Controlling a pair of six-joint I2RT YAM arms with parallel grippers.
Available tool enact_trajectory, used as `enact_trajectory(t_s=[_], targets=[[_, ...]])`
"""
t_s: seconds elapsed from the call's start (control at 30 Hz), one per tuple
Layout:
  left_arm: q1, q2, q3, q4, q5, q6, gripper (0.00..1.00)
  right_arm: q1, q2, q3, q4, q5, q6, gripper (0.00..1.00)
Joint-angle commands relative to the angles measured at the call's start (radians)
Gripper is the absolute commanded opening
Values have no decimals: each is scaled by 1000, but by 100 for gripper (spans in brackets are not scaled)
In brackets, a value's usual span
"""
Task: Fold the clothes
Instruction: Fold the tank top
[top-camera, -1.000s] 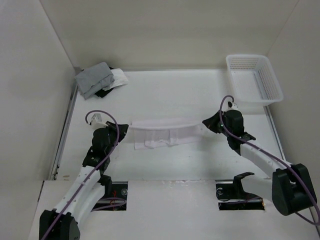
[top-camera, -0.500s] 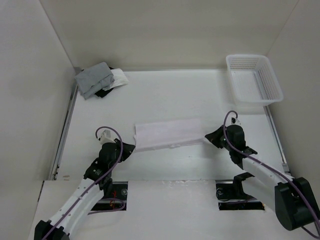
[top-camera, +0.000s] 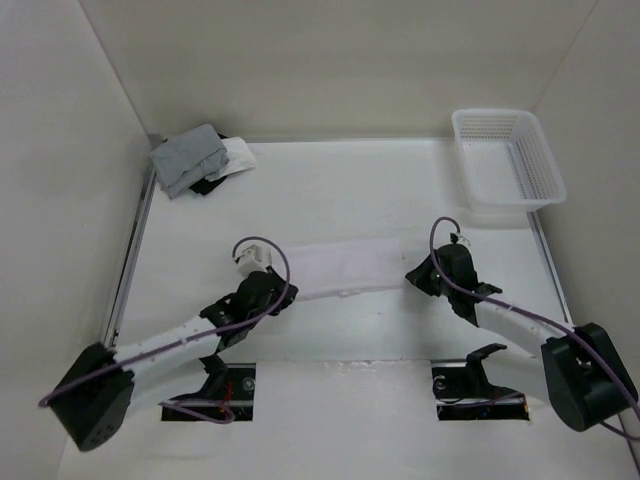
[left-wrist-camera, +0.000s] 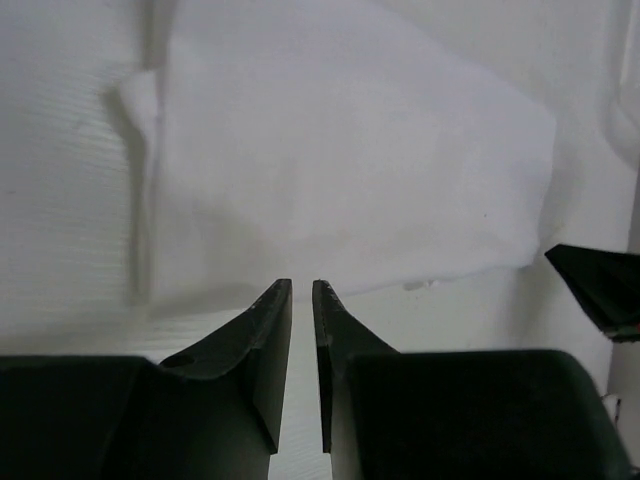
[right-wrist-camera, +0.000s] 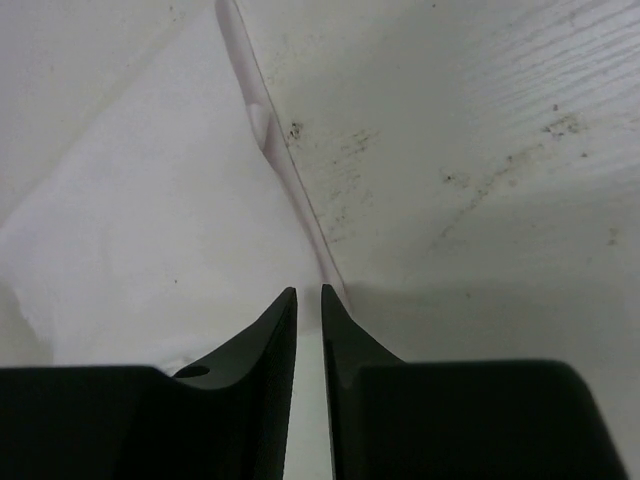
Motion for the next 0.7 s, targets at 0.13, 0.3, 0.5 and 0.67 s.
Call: enact_trajectory(t_s=[0.13,0.3,0.5,0.67], targets=[[-57,377,102,326,-12,2,14,44,102,87,46,65,-34,19],[86,307,10,300,34,9,14,52,73,75,42,66,-42,43],[231,163,-23,205,97,64,19,53,160,107,86,-37,-57,48],[244,54,-3,159,129,83,21,66,203,83,222,-154,-8,47]])
